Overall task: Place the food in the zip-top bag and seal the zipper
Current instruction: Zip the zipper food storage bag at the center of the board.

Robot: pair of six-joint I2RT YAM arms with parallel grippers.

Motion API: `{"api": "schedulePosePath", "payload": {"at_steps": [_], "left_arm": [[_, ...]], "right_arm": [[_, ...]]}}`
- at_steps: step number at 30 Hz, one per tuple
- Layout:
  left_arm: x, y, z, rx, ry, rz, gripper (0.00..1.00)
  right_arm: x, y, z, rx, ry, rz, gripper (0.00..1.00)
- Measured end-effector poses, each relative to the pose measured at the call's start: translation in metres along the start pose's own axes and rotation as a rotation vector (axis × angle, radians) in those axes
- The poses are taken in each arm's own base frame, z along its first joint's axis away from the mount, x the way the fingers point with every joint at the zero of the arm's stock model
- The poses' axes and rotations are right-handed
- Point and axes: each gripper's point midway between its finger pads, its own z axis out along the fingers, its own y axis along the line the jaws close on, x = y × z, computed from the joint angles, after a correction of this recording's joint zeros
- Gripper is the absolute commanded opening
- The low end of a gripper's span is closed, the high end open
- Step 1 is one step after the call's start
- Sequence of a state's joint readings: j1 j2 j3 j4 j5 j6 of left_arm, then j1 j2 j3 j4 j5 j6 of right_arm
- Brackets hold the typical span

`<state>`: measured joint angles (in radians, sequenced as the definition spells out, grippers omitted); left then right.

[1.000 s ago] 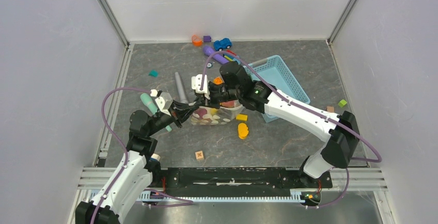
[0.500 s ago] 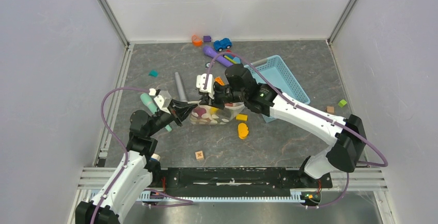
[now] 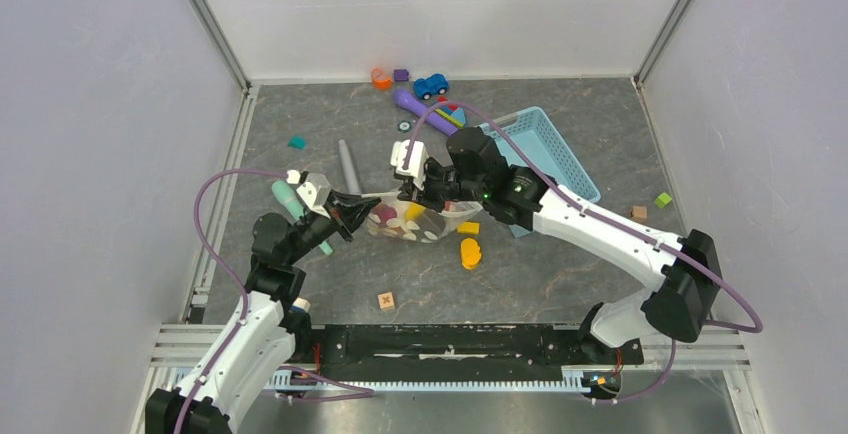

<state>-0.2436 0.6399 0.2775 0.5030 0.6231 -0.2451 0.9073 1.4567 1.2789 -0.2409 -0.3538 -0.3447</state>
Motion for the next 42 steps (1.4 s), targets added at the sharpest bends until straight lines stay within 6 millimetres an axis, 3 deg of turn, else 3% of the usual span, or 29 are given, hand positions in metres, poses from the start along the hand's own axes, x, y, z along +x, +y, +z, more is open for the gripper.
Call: {"api": "schedulePosePath", "payload": {"at_steps": [42], "left_arm": [[0.002,0.022,-0.001,-0.131,-0.006,-0.033,0.02]], "right_arm": [[0.045,-0.031,-0.047,0.189,0.079,0.094,0.00]]}}
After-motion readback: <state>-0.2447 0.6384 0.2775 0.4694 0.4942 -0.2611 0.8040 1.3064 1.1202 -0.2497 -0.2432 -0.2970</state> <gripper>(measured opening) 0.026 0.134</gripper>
